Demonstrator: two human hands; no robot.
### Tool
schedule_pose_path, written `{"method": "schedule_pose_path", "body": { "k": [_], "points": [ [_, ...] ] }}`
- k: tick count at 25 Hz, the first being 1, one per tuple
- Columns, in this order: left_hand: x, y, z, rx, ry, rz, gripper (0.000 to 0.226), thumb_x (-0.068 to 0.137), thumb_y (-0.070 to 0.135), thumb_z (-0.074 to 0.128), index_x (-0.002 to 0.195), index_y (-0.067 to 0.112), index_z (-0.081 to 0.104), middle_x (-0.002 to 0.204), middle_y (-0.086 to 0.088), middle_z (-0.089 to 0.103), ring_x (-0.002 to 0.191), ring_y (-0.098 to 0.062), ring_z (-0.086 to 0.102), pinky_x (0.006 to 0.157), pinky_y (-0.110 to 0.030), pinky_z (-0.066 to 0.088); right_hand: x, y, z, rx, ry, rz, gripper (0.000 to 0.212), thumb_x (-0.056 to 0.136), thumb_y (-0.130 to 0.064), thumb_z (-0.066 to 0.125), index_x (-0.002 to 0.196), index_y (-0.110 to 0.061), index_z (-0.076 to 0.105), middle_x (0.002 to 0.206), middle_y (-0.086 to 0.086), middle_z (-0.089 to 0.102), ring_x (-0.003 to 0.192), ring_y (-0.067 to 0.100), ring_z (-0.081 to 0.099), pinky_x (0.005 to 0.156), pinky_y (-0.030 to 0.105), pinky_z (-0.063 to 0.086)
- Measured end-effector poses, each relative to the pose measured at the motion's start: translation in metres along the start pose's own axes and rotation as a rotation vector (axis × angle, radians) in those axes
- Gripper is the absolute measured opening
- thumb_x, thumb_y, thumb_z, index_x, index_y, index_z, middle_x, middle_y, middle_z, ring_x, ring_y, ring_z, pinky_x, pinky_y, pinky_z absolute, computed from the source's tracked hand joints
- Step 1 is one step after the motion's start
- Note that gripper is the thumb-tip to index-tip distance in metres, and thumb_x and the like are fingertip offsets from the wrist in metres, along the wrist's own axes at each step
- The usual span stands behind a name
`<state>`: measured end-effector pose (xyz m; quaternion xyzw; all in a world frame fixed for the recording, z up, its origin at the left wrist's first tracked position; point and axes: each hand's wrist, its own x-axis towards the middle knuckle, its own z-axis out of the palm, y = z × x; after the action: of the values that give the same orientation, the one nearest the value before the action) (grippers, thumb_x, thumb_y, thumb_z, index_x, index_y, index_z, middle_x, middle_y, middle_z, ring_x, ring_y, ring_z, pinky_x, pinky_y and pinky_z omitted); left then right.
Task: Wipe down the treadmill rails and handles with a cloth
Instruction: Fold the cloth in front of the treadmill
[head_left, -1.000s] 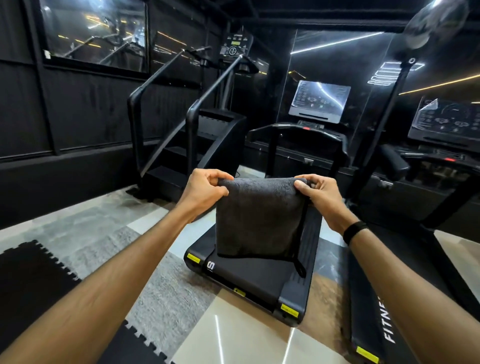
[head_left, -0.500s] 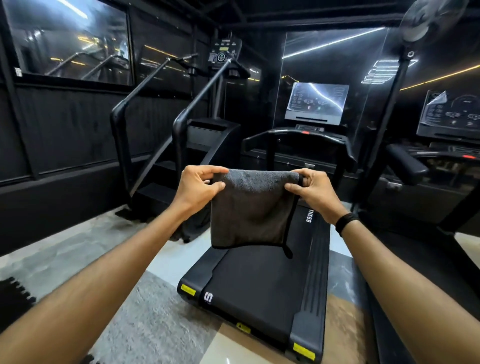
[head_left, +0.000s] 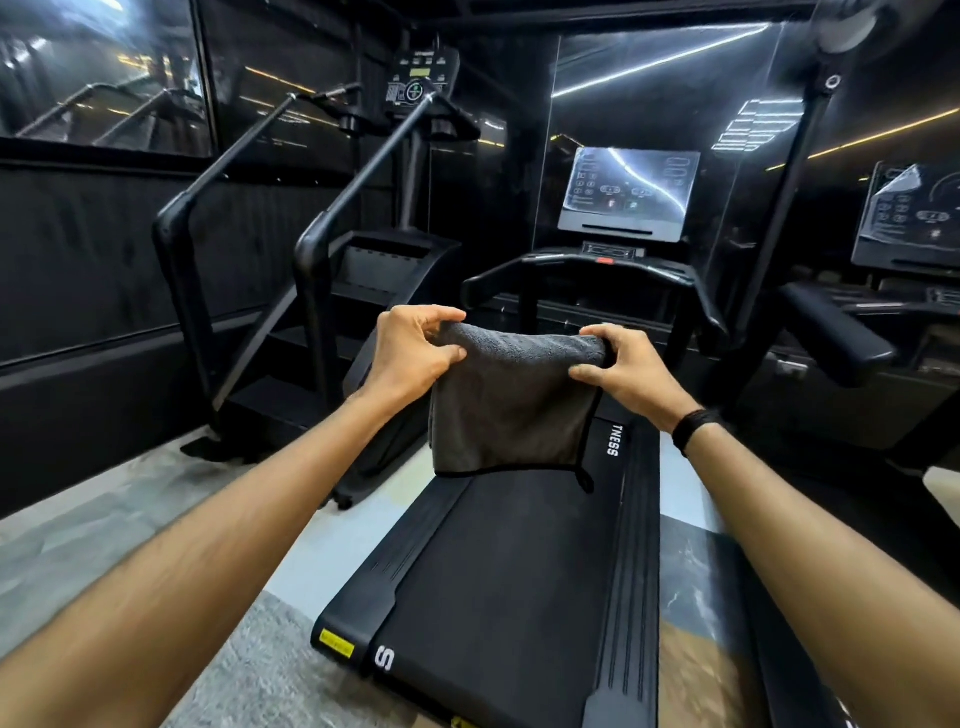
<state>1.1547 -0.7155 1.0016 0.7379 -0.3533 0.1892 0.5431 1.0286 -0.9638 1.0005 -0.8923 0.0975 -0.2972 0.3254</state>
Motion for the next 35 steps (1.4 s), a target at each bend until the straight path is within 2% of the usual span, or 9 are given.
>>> {"method": "schedule_pose_path", "body": {
  "k": [3,7,11,16,21,24,27,30,35],
  "points": [
    [0.028,-0.019,0.02,0.088,-0.048,0.065,0.042,0.066,0.004,0.087,0.107,0.008,0.076,0.082,0.005,0.069,0.066,0.007,0.061,0.066,-0.004,0.049,0.035,0.017,0.011,-0.184,-0.033,-0.007,0.025,0.091,-0.022,0.071,0.113,-0.011,0.07,0.101,0.003,0.071,0.095,0.016,0.064,0.079,0.022,0.042],
    [0.072,-0.075,0.048,0.15,-0.137,0.056,0.039,0.066,0.013,0.088,0.104,0.011,0.077,0.078,-0.002,0.073,0.069,-0.011,0.069,0.07,-0.029,0.06,0.091,0.054,0.045,-0.267,-0.083,0.031,0.021,0.096,-0.027,0.065,0.104,-0.007,0.069,0.093,0.008,0.07,0.09,0.024,0.064,0.072,0.028,0.039],
    [0.139,-0.139,0.07,0.121,-0.196,0.003,0.023,0.071,0.014,0.086,0.092,0.014,0.077,0.075,0.001,0.071,0.067,-0.009,0.066,0.064,-0.019,0.055,0.154,0.089,0.075,-0.289,-0.015,-0.008,0.023,0.094,-0.028,0.068,0.094,-0.005,0.067,0.083,0.006,0.067,0.08,0.021,0.06,0.069,0.028,0.039],
    [0.234,-0.208,0.107,0.142,-0.355,-0.006,0.015,0.078,0.012,0.078,0.093,0.011,0.075,0.078,0.001,0.069,0.066,-0.002,0.059,0.056,-0.006,0.042,0.232,0.123,0.1,-0.303,0.068,-0.049,0.016,0.088,-0.024,0.075,0.085,-0.011,0.066,0.069,-0.006,0.059,0.066,0.011,0.054,0.061,0.012,0.038],
    [0.297,-0.258,0.159,0.166,-0.603,0.01,0.007,0.086,0.011,0.069,0.091,0.011,0.074,0.083,-0.003,0.07,0.079,-0.015,0.063,0.074,-0.029,0.052,0.281,0.176,0.115,-0.326,0.091,-0.055,0.03,0.087,-0.032,0.076,0.078,-0.008,0.06,0.063,-0.003,0.053,0.058,0.007,0.047,0.059,0.026,0.037],
    [0.321,-0.284,0.191,0.238,-0.678,0.04,0.011,0.091,0.012,0.064,0.086,0.009,0.073,0.081,-0.007,0.069,0.076,-0.016,0.059,0.071,-0.037,0.049,0.303,0.209,0.125,-0.347,0.065,-0.036,0.038,0.088,-0.034,0.075,0.076,-0.004,0.057,0.064,0.003,0.054,0.058,0.014,0.046,0.059,0.034,0.038],
    [0.354,-0.318,0.241,0.238,-0.681,0.047,0.013,0.091,0.011,0.064,0.086,0.004,0.074,0.081,-0.016,0.069,0.071,-0.019,0.06,0.074,-0.047,0.056,0.343,0.256,0.134,-0.353,0.061,-0.04,0.04,0.088,-0.033,0.074,0.075,-0.002,0.054,0.065,0.006,0.054,0.059,0.016,0.046,0.058,0.035,0.037],
    [0.396,-0.355,0.299,0.209,-0.621,-0.005,0.008,0.088,0.009,0.068,0.089,0.005,0.076,0.082,-0.008,0.071,0.081,-0.023,0.067,0.076,-0.041,0.056,0.403,0.311,0.137,-0.347,0.06,-0.032,0.033,0.088,-0.034,0.075,0.074,-0.014,0.053,0.066,-0.005,0.052,0.06,0.009,0.045,0.058,0.029,0.034],
    [0.492,-0.362,0.362,0.353,-0.56,-0.138,0.012,0.092,0.021,0.061,0.1,0.016,0.069,0.092,0.004,0.059,0.09,-0.017,0.06,0.074,-0.032,0.043,0.527,0.366,0.115,-0.332,-0.002,0.02,0.034,0.084,-0.064,0.058,0.085,-0.03,0.055,0.077,-0.01,0.056,0.073,0.015,0.054,0.065,0.042,0.048]
  ]
}}
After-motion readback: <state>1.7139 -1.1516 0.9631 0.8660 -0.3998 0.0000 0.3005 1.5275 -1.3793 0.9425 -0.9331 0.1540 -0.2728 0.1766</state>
